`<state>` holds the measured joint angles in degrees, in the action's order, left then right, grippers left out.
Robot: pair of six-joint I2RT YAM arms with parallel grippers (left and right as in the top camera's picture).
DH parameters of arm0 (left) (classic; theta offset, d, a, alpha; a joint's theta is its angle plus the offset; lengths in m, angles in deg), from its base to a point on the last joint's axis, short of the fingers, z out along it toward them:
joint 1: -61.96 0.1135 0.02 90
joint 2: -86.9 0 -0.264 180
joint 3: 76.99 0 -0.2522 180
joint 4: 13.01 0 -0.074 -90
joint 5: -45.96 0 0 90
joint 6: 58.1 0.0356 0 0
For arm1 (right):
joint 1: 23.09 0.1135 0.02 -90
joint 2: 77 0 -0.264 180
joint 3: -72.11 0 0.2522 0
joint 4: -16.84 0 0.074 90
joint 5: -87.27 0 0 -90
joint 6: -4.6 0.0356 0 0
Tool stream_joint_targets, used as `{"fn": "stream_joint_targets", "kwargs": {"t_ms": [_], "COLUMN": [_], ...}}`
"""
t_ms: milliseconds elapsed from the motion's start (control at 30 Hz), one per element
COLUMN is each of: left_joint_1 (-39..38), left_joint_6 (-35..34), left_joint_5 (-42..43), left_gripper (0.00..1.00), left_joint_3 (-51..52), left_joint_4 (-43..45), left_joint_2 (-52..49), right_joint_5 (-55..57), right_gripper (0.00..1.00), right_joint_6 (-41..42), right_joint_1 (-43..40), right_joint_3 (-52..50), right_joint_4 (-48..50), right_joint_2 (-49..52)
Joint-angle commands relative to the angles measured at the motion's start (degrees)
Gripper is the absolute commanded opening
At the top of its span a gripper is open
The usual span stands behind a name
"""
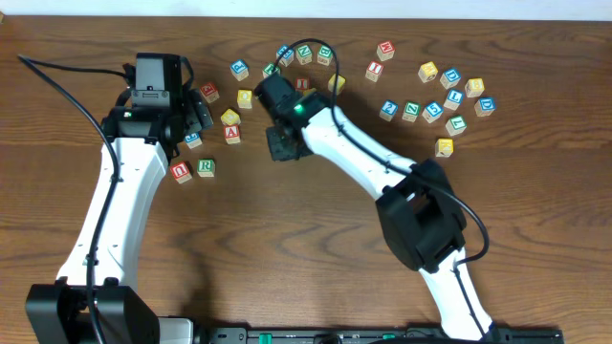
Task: Spell out CORL
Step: 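Carry the C block with the right gripper toward the table center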
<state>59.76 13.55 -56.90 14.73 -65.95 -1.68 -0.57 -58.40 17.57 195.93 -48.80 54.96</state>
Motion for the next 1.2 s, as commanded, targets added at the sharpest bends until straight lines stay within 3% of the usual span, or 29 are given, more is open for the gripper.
{"fn": "stream_joint_targets", "kwargs": {"t_ms": [0, 400, 633, 833, 1167], "left_joint_1": [0.09, 0.11, 0.11, 0.09, 0.09], "left_joint_6": [-2.14, -2.14, -2.14, -2.14, -2.14], "left_joint_5": [-1.36, -1.36, -1.36, -1.36, -1.36], "left_gripper": [0.98, 0.98, 0.98, 0.98, 0.98], "left_joint_3": [-1.36, -1.36, -1.36, -1.36, -1.36], "left_joint_4": [-0.26, 0.22, 0.22, 0.2, 0.17], "left_joint_2": [-0.15, -0.15, -0.15, -0.15, -0.15], "right_joint_5": [8.96, 8.96, 7.26, 6.25, 6.29], "right_gripper": [0.26, 0.22, 0.29, 0.45, 0.43], "right_joint_6": [5.38, 20.26, 20.33, 20.31, 14.75], "right_joint_1": [1.84, 3.58, 3.58, 3.58, 3.52], "right_joint_3": [-0.11, -0.2, -0.2, -0.2, -0.17], "right_joint_4": [0.33, 5.38, 6.03, 5.79, 5.33], "right_joint_2": [0.87, 6.36, 6.99, 6.99, 6.99]}}
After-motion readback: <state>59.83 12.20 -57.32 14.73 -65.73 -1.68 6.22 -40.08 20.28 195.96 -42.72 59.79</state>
